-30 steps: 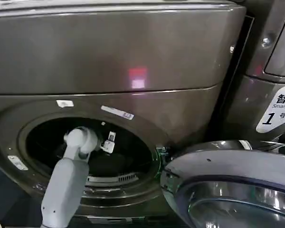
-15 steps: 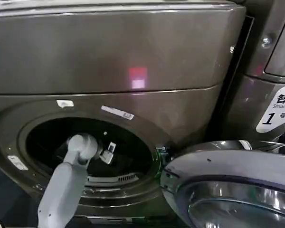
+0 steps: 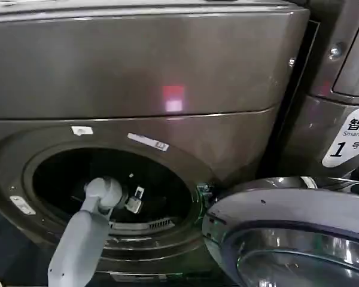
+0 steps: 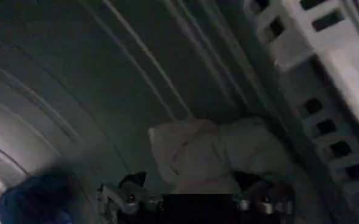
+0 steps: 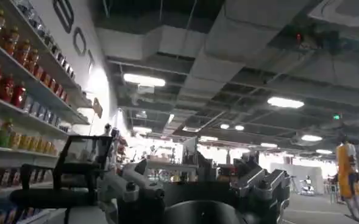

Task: Grasp the clothes from the dryer.

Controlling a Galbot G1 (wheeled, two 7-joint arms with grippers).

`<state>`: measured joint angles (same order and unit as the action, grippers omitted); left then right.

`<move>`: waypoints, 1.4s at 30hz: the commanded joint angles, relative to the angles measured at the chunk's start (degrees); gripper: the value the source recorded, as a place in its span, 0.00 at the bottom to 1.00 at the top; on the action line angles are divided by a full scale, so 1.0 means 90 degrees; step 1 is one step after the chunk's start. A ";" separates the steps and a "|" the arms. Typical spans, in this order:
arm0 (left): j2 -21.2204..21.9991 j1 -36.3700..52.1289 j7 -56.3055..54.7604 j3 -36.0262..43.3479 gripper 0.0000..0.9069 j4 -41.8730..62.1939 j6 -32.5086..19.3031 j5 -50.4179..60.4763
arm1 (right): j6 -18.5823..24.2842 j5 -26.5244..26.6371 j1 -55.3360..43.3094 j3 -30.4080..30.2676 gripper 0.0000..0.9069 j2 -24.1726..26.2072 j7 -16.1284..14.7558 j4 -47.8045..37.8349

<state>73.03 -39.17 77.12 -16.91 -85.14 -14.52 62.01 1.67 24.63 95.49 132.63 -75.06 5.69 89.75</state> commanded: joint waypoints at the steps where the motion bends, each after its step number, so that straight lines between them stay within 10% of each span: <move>1: 0.0057 0.0034 0.0018 0.0006 0.00 0.0586 0.0084 -0.0009 | 0.0003 -0.0010 -0.0022 -0.0032 1.00 0.0002 0.0008 0.0018; 19: 0.0185 0.0320 -0.0740 0.0019 0.00 0.0644 0.1149 -0.1347 | 0.0001 0.0004 -0.0028 -0.0077 1.00 0.0017 0.0013 0.0019; 34: 0.1005 0.0395 -0.6516 -0.0203 0.00 0.0083 0.3972 -0.3770 | 0.0117 0.0167 -0.0033 -0.0145 1.00 0.0003 0.0042 0.0149; 39: 0.1287 0.0061 -0.8103 -0.0244 0.00 -0.0501 0.4304 -0.4670 | -0.0467 0.0193 -0.0034 -0.0080 1.00 -0.0068 0.0217 0.0467; 42: 0.1505 -0.0203 -0.8802 -0.0327 0.00 -0.0783 0.4319 -0.5134 | 0.0145 0.0268 -0.0028 -0.0135 1.00 -0.0049 0.0255 0.0298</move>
<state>81.81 -37.04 29.10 -18.66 -84.48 14.85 31.82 0.96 26.15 95.20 131.64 -75.32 6.75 92.13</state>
